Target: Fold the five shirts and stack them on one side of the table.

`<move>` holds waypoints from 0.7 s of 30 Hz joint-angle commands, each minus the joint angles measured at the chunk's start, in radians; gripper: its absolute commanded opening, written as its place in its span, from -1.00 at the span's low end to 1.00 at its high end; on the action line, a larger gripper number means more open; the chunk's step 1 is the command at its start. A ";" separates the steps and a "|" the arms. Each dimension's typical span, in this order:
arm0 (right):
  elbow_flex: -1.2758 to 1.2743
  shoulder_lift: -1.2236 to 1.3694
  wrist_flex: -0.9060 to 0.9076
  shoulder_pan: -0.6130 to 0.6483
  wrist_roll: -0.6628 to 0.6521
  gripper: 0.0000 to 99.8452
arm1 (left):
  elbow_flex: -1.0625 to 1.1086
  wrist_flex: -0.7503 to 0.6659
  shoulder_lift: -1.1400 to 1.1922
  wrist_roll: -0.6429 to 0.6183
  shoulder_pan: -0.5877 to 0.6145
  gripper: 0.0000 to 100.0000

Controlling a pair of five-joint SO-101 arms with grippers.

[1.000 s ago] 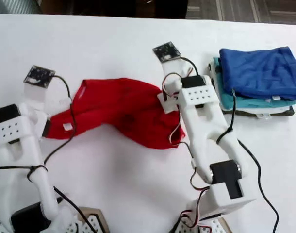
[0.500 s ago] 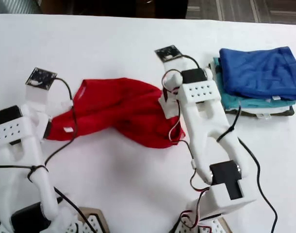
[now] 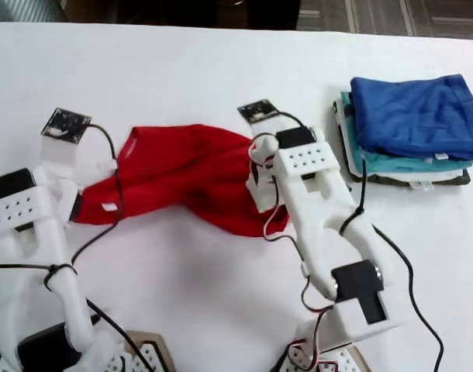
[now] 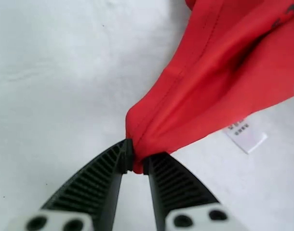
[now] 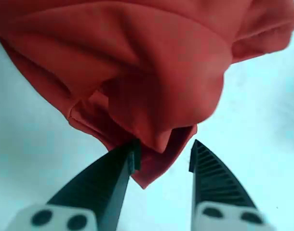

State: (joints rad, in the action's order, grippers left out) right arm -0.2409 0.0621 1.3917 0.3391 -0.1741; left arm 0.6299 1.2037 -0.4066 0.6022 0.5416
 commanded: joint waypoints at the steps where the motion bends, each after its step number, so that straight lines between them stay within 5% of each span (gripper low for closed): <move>1: 0.002 0.018 -0.016 0.018 0.008 -0.66 | -0.004 -0.014 -0.038 -0.006 -0.009 -0.94; 21: -0.006 0.028 -0.018 0.081 0.008 -0.66 | -0.004 -0.035 -0.038 -0.006 -0.009 -0.94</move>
State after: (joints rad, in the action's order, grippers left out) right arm -0.2501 0.0928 1.3825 0.4204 -0.1741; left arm 0.6299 1.1838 -0.4066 0.6022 0.5401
